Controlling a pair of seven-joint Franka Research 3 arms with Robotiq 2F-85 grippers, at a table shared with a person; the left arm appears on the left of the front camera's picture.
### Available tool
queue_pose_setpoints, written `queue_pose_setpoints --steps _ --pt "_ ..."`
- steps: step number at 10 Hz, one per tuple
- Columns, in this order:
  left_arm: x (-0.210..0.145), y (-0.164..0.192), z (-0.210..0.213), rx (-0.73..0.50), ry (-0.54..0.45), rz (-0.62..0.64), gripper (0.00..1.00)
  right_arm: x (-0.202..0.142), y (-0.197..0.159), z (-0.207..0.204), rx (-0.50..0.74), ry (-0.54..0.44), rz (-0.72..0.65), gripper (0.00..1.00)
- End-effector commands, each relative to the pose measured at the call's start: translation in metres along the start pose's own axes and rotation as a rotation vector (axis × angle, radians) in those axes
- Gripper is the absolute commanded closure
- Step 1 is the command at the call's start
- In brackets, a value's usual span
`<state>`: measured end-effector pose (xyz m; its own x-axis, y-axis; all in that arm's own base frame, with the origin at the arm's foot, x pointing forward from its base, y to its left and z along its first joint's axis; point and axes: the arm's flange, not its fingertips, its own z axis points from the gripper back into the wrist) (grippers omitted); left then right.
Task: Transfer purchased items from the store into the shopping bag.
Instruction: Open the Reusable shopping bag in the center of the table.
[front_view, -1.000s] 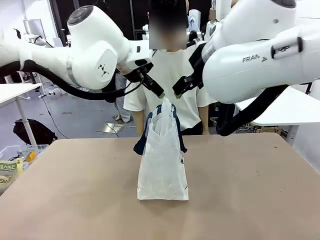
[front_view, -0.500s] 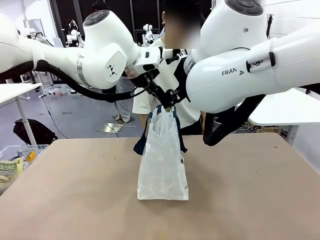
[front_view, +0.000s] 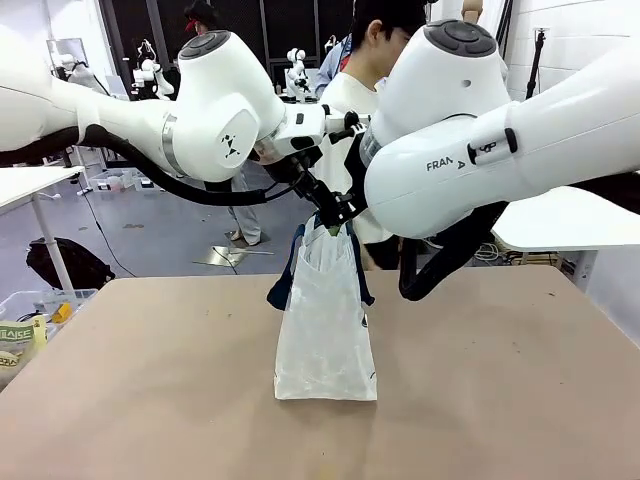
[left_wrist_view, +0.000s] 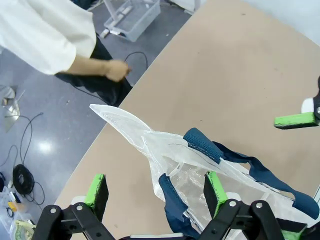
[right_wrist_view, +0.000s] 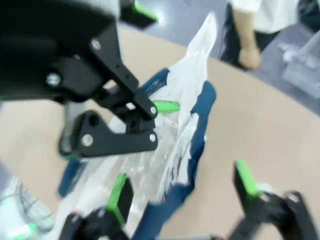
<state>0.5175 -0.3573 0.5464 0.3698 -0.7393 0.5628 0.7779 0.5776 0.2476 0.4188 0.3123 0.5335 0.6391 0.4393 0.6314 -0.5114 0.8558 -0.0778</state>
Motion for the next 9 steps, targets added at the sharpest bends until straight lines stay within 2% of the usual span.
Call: queue_pose_setpoints --steps 1,2,3,4,5,8,9 --pt "0.007 -0.003 0.001 0.007 0.024 0.005 0.00 0.015 0.015 -0.015 -0.032 0.008 -0.030 0.00" --pt "0.006 -0.005 0.000 0.003 0.028 0.002 0.00 0.016 0.014 -0.019 -0.058 0.008 -0.032 0.00" --pt "0.004 -0.006 0.000 0.002 0.029 -0.006 0.04 0.017 0.014 -0.024 -0.073 0.011 -0.033 0.00" --pt "0.004 -0.005 -0.001 0.003 0.033 -0.003 0.20 0.017 0.012 -0.028 -0.087 0.006 -0.033 0.03" --pt "0.004 -0.005 -0.003 0.005 0.042 -0.006 0.40 0.016 0.011 -0.026 -0.114 -0.020 -0.025 0.23" --pt "0.003 -0.006 -0.003 0.008 0.064 -0.011 0.99 0.016 0.009 -0.028 -0.111 -0.013 -0.038 0.82" --pt "0.002 -0.006 -0.003 0.009 0.069 -0.010 1.00 0.016 0.009 -0.028 -0.110 -0.008 -0.041 1.00"
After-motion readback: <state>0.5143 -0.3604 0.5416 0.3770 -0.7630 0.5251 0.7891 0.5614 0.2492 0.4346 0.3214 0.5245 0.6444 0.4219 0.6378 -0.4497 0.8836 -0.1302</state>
